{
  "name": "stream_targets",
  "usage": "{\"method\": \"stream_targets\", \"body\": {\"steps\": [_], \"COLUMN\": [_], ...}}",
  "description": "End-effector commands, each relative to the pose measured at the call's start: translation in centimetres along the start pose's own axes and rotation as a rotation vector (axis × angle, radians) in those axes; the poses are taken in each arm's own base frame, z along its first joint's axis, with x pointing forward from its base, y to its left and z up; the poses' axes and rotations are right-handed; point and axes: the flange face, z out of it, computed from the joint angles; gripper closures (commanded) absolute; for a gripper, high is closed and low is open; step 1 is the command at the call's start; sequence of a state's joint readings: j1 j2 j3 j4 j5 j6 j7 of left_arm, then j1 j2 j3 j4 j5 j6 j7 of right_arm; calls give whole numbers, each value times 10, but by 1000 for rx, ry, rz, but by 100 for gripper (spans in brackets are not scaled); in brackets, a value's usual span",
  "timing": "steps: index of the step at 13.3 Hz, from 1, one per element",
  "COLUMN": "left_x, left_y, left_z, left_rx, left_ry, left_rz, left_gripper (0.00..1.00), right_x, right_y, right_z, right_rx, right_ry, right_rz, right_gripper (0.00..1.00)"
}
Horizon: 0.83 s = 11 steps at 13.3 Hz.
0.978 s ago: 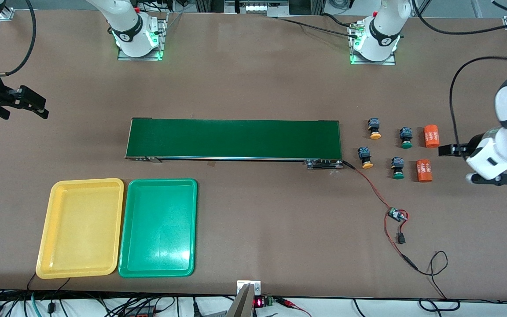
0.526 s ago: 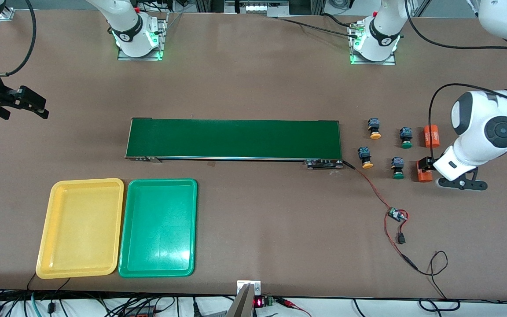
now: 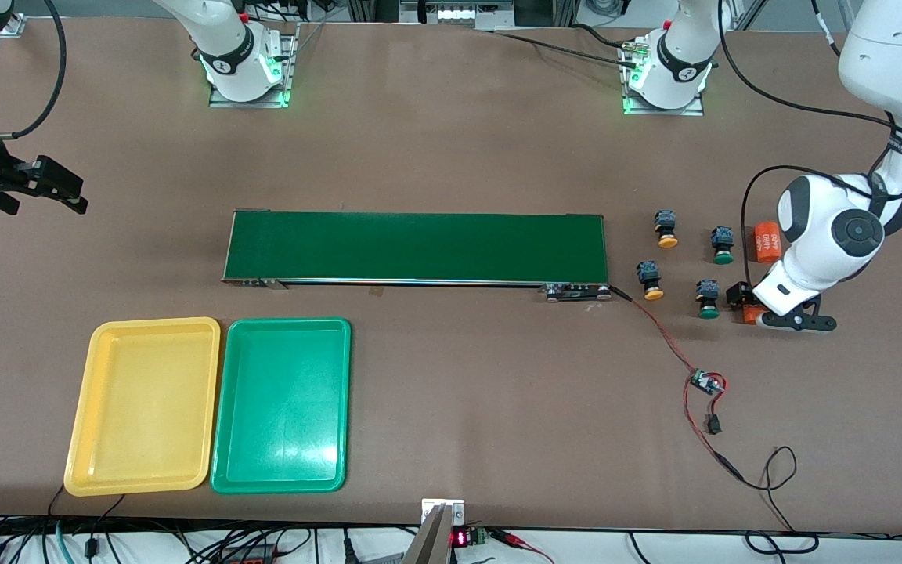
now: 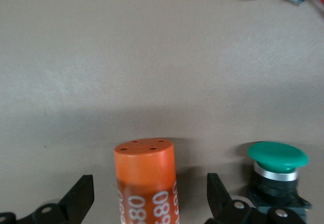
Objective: Sort buttons by color to trays
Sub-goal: 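Reach the left gripper to an orange battery and grasp it, then carry the orange battery onto the conveyor belt and release it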
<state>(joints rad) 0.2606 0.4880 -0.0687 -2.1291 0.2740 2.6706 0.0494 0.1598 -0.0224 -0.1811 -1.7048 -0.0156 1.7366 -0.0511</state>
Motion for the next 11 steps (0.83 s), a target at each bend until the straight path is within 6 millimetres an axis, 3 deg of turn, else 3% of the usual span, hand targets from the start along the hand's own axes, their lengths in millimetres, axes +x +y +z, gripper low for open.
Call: {"method": "stream_targets", "body": {"steps": [1,2,4,7,11], "left_x": [-3,-3,3,24,64], "left_y": [-3,-3,-2,-2,43], "left_z": [5,5,-6,-45,-120], "left_rx": [4,4,8,29,9], "left_ry": [-2,-5,7,-27,-216], "left_rz": [24,24,26,65,132], "left_gripper": [42,59,74,75,74], "right_x": [-4,-4,-4,-3,-3], "right_y": [2,2,2,2,3], "right_z": [-1,-1,0,0,0], "right_rx": [14,14,14,14,13], "right_ry": [9,9,8,8,11], "right_rz": [3,3,3,3,4], "right_gripper": [0,0,0,0,0]}}
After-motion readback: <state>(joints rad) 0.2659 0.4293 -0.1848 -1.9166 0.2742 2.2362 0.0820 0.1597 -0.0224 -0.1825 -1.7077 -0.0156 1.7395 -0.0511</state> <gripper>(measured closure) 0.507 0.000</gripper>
